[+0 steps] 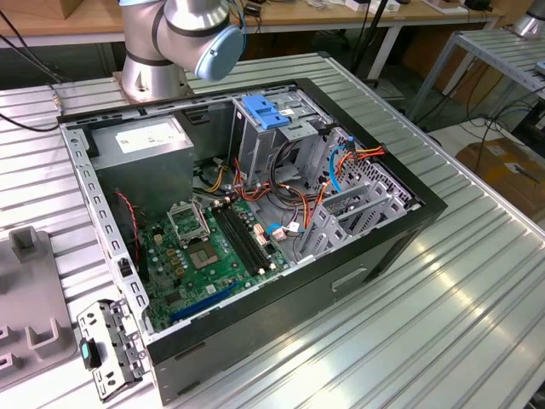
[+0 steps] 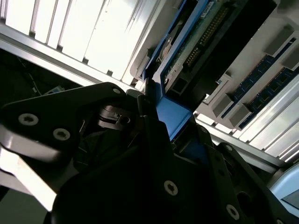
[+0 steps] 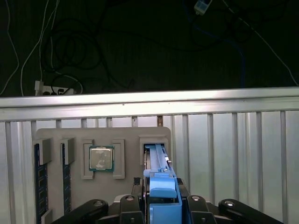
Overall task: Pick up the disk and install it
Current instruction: 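Pick up the disk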
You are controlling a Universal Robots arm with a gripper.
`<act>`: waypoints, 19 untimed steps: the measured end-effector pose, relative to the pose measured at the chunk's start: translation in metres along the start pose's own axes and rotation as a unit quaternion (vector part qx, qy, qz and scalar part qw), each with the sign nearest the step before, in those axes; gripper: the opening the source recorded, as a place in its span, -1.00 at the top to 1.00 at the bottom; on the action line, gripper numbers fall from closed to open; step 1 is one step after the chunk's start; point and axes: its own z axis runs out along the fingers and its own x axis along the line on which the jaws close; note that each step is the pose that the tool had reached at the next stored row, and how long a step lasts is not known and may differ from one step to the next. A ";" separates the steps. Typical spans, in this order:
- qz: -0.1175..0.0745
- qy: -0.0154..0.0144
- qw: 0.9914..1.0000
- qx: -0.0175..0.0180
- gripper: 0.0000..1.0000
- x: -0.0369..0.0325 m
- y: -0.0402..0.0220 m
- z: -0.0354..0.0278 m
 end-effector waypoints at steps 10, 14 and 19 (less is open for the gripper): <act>0.000 0.001 1.000 0.000 0.25 -0.0003 0.0000 -0.0169; 0.000 0.002 1.000 0.000 0.25 -0.0003 -0.0001 -0.0195; 0.000 0.002 1.000 0.000 0.25 -0.0003 -0.0001 -0.0199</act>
